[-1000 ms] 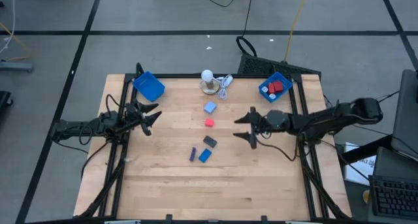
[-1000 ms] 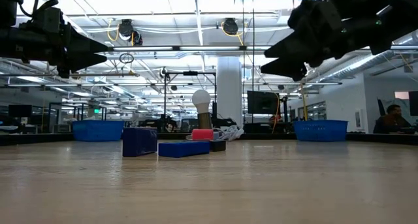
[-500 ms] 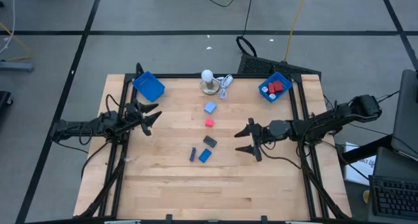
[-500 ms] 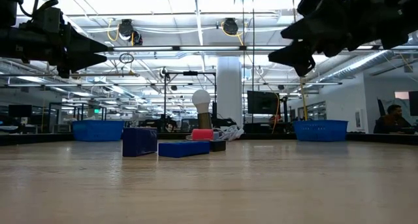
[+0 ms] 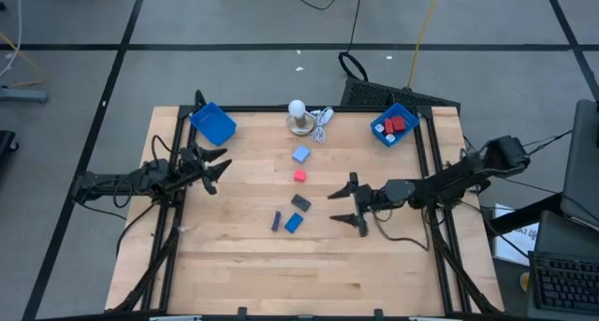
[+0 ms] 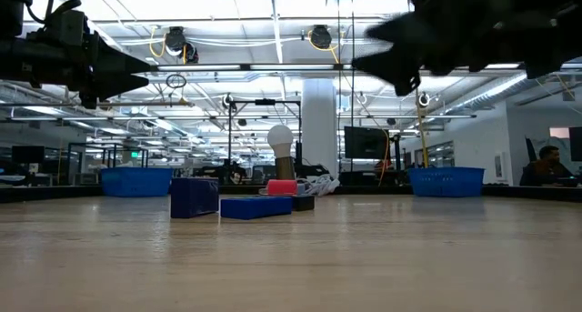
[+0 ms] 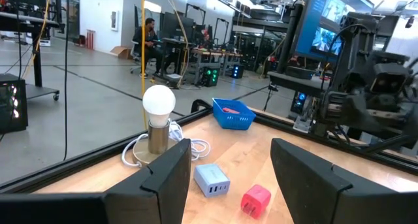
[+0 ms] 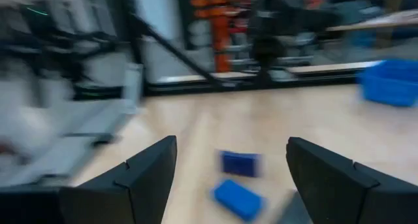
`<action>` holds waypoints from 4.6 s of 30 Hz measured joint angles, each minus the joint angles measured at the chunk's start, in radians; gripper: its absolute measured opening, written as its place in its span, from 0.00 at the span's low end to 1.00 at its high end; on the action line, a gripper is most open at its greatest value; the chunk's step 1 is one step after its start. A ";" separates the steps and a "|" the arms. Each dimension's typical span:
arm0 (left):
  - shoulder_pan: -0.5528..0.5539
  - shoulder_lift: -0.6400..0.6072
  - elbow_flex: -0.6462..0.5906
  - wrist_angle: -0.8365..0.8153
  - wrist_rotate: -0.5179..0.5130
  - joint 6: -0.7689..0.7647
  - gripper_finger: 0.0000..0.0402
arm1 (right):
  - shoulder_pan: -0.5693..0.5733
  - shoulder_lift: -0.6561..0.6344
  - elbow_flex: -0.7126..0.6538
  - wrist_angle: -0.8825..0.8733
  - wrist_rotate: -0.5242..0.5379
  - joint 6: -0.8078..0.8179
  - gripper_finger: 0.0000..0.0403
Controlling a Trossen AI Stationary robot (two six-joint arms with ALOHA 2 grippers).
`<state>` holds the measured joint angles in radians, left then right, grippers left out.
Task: Pick & Place Office items
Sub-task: Put the pink charger adapter into the right blue bin
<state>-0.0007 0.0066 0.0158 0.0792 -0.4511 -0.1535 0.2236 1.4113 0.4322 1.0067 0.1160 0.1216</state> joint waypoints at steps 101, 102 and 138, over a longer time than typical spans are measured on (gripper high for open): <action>0.000 0.000 0.000 0.000 0.005 0.000 0.53 | -0.383 0.580 0.427 -0.314 -0.117 -0.107 0.65; 0.000 0.000 0.000 0.000 0.005 0.000 0.53 | -0.383 0.580 0.427 -0.314 -0.117 -0.107 0.64; 0.000 0.000 0.000 0.000 0.005 0.000 0.53 | -0.379 0.579 0.426 -0.302 -0.065 -0.095 0.57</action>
<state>-0.0008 0.0064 0.0158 0.0790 -0.4460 -0.1535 -0.1551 1.9907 0.8585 0.7048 0.0513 0.0261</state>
